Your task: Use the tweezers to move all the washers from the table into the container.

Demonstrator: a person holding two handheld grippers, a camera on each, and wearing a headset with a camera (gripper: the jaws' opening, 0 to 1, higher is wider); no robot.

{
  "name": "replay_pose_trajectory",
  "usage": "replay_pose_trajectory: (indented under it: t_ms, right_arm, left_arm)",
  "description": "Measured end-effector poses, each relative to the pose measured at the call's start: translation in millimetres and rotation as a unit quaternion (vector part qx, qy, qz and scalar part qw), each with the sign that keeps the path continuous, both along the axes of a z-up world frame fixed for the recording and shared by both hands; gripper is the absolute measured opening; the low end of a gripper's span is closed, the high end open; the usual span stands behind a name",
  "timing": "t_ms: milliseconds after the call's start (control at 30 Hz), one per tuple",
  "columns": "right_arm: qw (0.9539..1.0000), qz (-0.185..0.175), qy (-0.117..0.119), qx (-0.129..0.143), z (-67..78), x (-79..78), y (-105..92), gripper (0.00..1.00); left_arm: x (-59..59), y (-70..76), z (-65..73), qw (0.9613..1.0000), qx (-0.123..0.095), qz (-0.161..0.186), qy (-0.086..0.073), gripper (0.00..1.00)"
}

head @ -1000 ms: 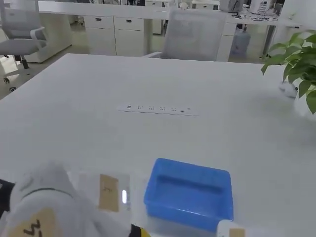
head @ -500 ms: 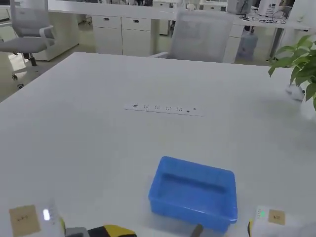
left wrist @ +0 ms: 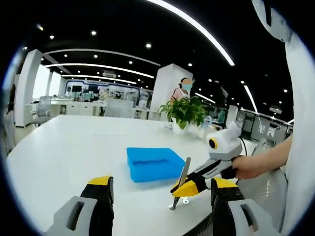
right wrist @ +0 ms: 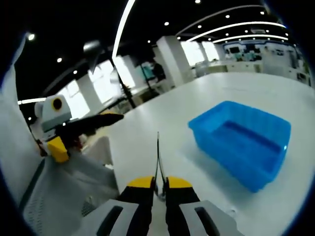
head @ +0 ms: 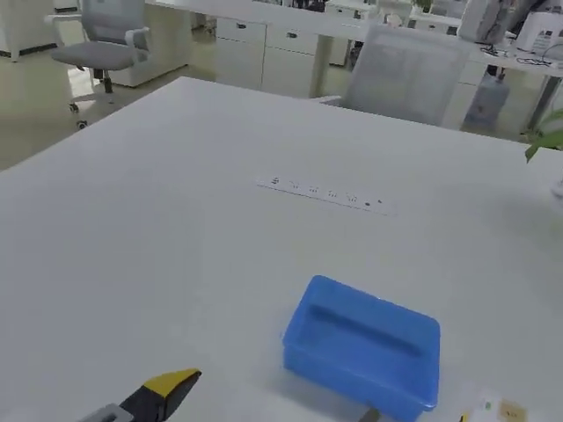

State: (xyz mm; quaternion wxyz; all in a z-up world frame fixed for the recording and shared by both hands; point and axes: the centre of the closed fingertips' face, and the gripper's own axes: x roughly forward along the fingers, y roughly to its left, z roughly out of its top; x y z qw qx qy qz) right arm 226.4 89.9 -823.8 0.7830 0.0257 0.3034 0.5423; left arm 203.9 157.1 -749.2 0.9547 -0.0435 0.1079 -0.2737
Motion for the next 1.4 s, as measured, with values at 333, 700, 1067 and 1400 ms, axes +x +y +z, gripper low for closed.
replay_pose_trajectory:
  t_ms: [333,700,1067,1400]
  right_arm:
    - [0.9991,0.018,-0.029,-0.026,0.2,-2.3,5.2,0.05]
    - [0.9863,0.087,-0.103,-0.095,-1.1,-23.1,9.4,0.05]
    - [0.9688,0.121,-0.151,-0.155,1.7,-24.8,9.3,0.03]
    - [0.9708,0.072,-0.175,-0.147,61.1,36.0,-12.1,0.04]
  left_arm:
    - [0.1,-13.2,12.5,0.9997,-0.012,-0.014,-0.018,0.70]
    - [0.0,-17.1,18.0,0.9995,-0.012,-0.015,-0.025,0.69]
    - [1.1,-13.9,17.9,0.9996,-0.011,-0.009,-0.026,0.68]
    - [0.2,-12.5,16.1,0.9997,-0.006,-0.010,-0.022,0.67]
